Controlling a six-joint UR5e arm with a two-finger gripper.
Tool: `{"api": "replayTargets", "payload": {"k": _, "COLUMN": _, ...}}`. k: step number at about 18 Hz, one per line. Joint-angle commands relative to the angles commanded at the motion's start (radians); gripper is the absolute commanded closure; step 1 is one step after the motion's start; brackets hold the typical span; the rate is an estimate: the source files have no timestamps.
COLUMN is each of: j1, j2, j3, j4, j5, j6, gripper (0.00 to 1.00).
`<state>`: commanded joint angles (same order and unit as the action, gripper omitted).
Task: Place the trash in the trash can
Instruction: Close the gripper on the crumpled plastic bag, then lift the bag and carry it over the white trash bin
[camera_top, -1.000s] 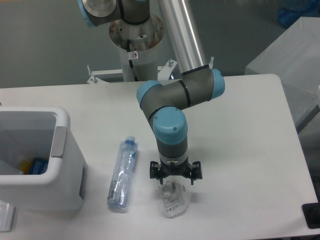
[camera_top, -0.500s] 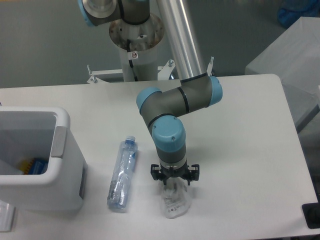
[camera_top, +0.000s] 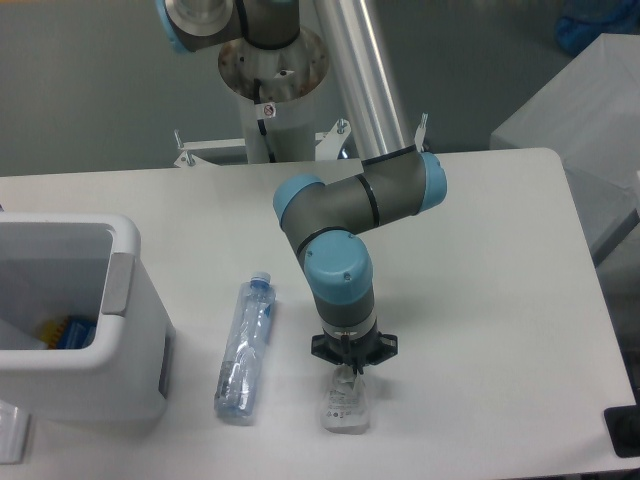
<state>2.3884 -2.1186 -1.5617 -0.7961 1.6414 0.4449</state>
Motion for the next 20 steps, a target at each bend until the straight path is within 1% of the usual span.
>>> {"api": "replayTargets", "payload": {"k": 2, "j1": 0.0, "j2": 0.04, "j3": 0.044, "j4": 0.0, "j5": -0.044, "j6": -0.026, "gripper": 1.0}}
{"api": "replayTargets", "payload": {"k": 5, "j1": 0.0, "j2": 0.068, "j3": 0.113, "j4": 0.0, "j5": -0.162, "j6": -0.17, "gripper": 1.0}}
{"api": "replayTargets", "payload": {"k": 7, "j1": -0.003, "j2": 0.115, "j3": 0.137, "j4": 0.0, "j5": -0.213, "j6": -0.236, "gripper": 1.0}}
{"api": "replayTargets", "payload": {"k": 11, "j1": -0.031, "j2": 0.235, "j3": 0.131, "j4": 0.0, "j5": -0.33, "j6": -0.375, "gripper": 1.0}}
{"api": "replayTargets", "payload": {"k": 13, "j1": -0.052, "j2": 0.267, "j3": 0.143, "j4": 0.0, "j5": -0.348, "j6": -0.435, "gripper": 1.0}}
{"api": "replayTargets", "payload": {"k": 15, "j1": -0.089, "j2": 0.31, "j3": 0.14, "j4": 0.0, "j5": -0.37, "j6": -0.445, "gripper": 0.99}}
{"api": "replayTargets", "payload": {"k": 18, "j1": -0.118, "j2": 0.37, "j3": 0.123, "j4": 0.0, "j5": -0.406, "j6": -0.454, "gripper": 0.99}}
{"api": "replayTargets", "payload": {"k": 20, "j1": -0.162, "j2": 0.396, "j3": 0.106, "j4": 0.0, "j5": -0.41, "j6": -0.466, "gripper": 0.99}}
